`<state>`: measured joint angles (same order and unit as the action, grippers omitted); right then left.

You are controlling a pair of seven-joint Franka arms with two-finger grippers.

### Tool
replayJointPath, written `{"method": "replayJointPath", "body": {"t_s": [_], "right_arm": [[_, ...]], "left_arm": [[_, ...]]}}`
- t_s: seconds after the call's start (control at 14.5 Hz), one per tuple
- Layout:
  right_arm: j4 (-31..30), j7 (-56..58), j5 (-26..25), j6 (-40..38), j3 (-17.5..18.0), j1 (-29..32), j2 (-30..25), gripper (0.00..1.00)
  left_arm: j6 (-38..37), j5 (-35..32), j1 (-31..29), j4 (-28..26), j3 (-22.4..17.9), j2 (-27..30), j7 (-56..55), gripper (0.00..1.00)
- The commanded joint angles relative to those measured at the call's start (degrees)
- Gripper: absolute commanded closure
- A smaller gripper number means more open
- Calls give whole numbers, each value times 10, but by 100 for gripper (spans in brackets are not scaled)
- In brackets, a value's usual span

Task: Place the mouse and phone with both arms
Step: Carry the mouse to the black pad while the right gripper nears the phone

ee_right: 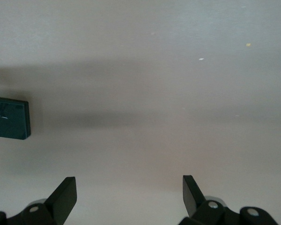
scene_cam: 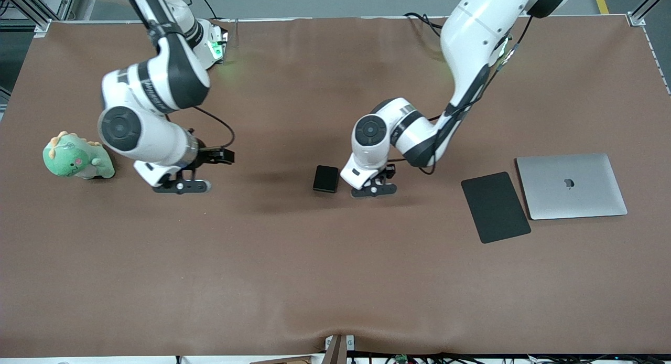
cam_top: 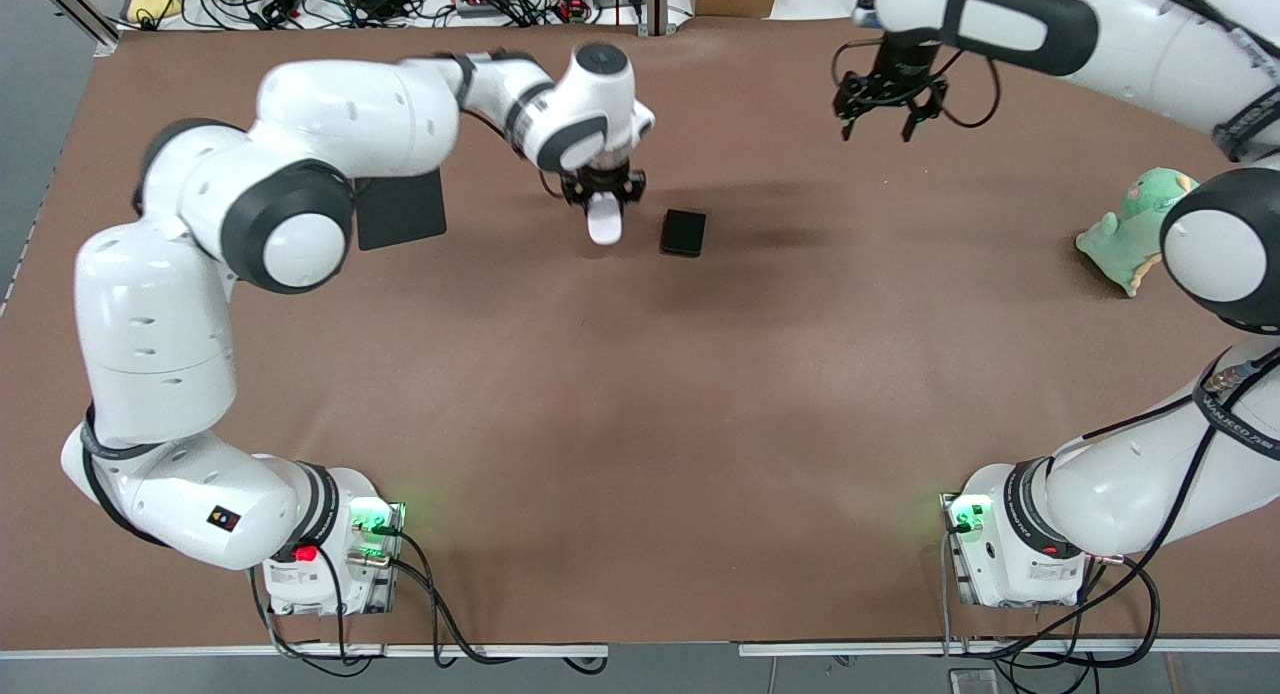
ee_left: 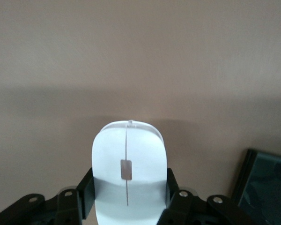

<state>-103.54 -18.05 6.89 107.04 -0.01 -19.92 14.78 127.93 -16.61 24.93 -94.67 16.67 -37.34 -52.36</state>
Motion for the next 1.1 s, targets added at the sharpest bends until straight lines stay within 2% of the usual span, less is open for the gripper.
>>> {"method": "replayJointPath", "body": {"t_s": [0.0, 0.34, 0.62, 0.83, 1.03], "right_arm": [[0, -40, 13, 34, -3, -27, 21, 0], [4, -90, 14, 69, -2, -69, 51, 0], [8, -103, 37, 132, -2, -100, 87, 0], [30, -173, 37, 150, -2, -121, 115, 0], [40, -214, 37, 151, -1, -131, 125, 0]], "left_arm": [[-30, -7, -54, -17, 3, 61, 63, 81], [-36, -5, -173, -46, 3, 120, 221, 83], [-36, -5, -281, -54, 3, 130, 346, 85], [-35, -5, -331, -61, 4, 130, 375, 85], [-34, -5, -356, -75, 3, 131, 375, 85]]}}
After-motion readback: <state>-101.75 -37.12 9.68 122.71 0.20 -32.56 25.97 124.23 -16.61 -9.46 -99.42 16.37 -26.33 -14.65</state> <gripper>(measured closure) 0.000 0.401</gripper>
